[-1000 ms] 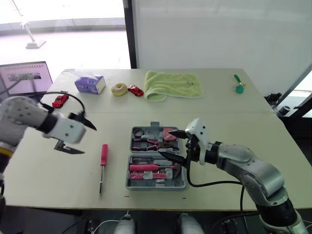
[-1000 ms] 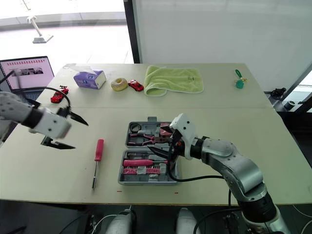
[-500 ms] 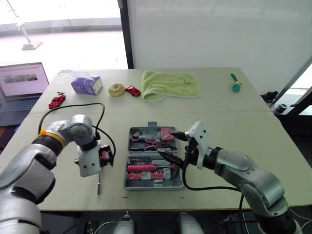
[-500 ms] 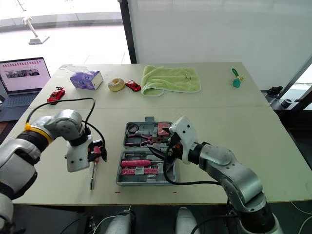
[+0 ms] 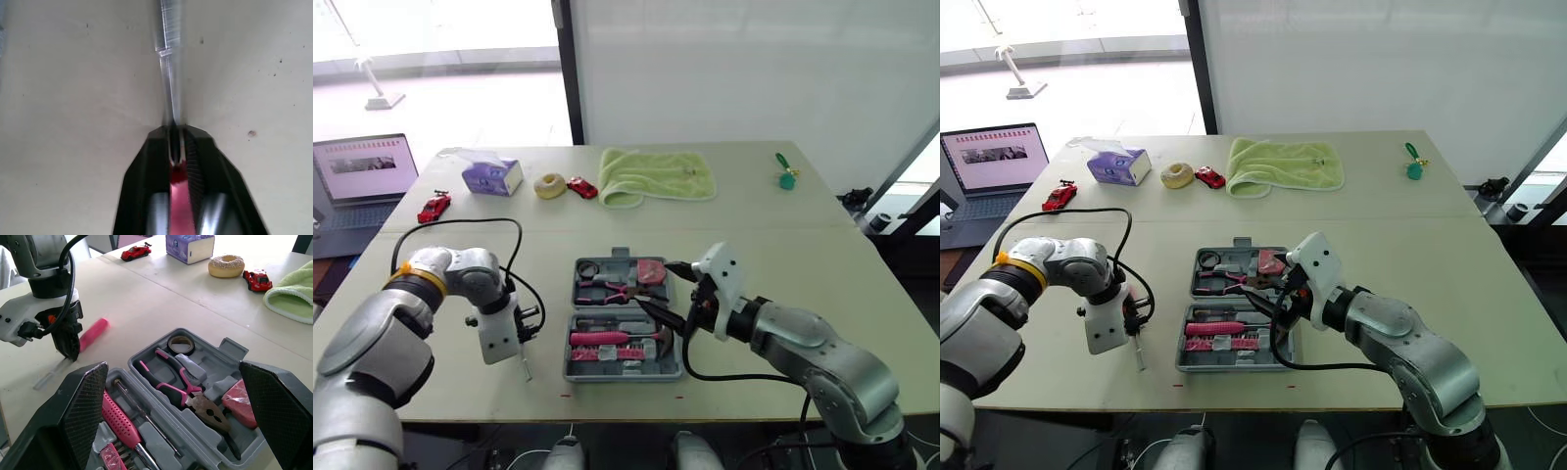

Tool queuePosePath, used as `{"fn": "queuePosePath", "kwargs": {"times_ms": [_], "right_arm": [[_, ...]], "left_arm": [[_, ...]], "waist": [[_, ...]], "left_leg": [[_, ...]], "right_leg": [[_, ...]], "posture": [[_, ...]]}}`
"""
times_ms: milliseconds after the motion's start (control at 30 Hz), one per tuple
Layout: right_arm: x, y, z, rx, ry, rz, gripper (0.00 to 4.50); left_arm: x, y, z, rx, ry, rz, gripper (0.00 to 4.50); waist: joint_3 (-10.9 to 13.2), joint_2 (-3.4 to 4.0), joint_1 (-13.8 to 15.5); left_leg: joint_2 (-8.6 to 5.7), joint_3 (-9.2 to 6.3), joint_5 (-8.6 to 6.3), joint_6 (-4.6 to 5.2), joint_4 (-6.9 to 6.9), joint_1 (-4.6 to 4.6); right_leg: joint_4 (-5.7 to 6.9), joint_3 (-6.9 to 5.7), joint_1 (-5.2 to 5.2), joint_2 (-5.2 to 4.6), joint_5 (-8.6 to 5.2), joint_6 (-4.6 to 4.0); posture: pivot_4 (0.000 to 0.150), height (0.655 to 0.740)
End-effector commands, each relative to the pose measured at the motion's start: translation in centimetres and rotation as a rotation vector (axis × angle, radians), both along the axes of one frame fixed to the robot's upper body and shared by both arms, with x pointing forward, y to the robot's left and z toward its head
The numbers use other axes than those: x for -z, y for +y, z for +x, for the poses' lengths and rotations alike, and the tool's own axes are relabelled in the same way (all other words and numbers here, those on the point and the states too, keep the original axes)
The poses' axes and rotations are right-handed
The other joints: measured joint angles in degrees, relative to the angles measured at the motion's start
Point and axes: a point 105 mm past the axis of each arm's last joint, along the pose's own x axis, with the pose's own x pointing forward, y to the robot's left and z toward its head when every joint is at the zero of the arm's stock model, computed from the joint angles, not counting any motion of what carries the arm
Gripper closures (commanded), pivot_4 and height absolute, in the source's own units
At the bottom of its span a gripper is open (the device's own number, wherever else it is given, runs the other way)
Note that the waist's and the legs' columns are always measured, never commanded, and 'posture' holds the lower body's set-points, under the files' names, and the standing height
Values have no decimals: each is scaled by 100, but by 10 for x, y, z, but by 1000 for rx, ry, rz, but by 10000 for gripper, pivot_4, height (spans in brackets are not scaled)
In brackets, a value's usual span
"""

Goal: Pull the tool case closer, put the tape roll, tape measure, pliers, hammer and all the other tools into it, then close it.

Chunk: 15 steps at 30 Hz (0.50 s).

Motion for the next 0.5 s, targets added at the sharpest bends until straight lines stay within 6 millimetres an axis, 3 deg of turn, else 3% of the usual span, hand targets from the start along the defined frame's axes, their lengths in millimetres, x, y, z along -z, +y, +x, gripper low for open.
{"fn": "queuePosePath", "kwargs": {"times_ms": [33,233,367,500], "right_arm": [[-8,3,-5,-19,-32,16,0],[-6,3,-6,-28,-24,17,0],[-2,9,-2,-57,-12,13,0],[-2,12,-1,-75,-13,14,0]], "left_arm": [[10,9,-2,-56,9,4,44777],[-17,13,2,-119,-22,-122,44777],[-63,23,2,-328,-34,-332,44777],[-90,29,-12,-505,89,-491,44777]], "waist": [[-15,26,5],[-4,7,-9],[14,-24,-127],[16,-23,-172]], "left_leg": [[0,0,0,0,0,1],[0,0,0,0,1,-8],[2,0,0,-1,-1,-34],[4,-3,1,-1,0,-57]], "right_leg": [[0,0,1,0,0,0],[2,-1,-8,0,0,0],[4,1,-38,0,1,-1],[10,0,-58,0,1,-2]], "posture": [[1500,7400],[1500,7400],[1500,7400],[1500,7400]]}}
